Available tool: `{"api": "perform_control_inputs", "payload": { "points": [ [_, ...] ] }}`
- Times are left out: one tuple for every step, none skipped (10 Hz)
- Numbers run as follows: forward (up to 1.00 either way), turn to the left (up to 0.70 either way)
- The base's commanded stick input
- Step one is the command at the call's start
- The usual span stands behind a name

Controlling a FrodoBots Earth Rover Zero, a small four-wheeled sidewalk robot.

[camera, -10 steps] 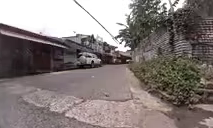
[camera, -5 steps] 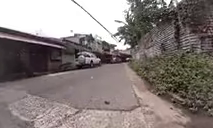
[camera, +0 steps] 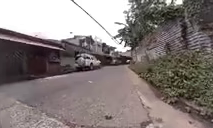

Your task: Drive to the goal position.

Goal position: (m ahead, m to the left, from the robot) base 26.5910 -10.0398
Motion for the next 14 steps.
{"api": "perform_control_inputs", "payload": {
  "points": [
    [0.70,0.00],
    [0.70,0.00],
    [0.70,0.00],
    [0.70,0.00],
    [0.70,0.00],
    [0.70,0.00],
    [0.70,0.00],
    [0.70,0.00],
    [0.70,0.00],
    [0.70,0.00],
    [0.70,0.00],
    [0.70,0.00],
    [0.70,0.00],
    [0.70,0.00]
  ]
}}
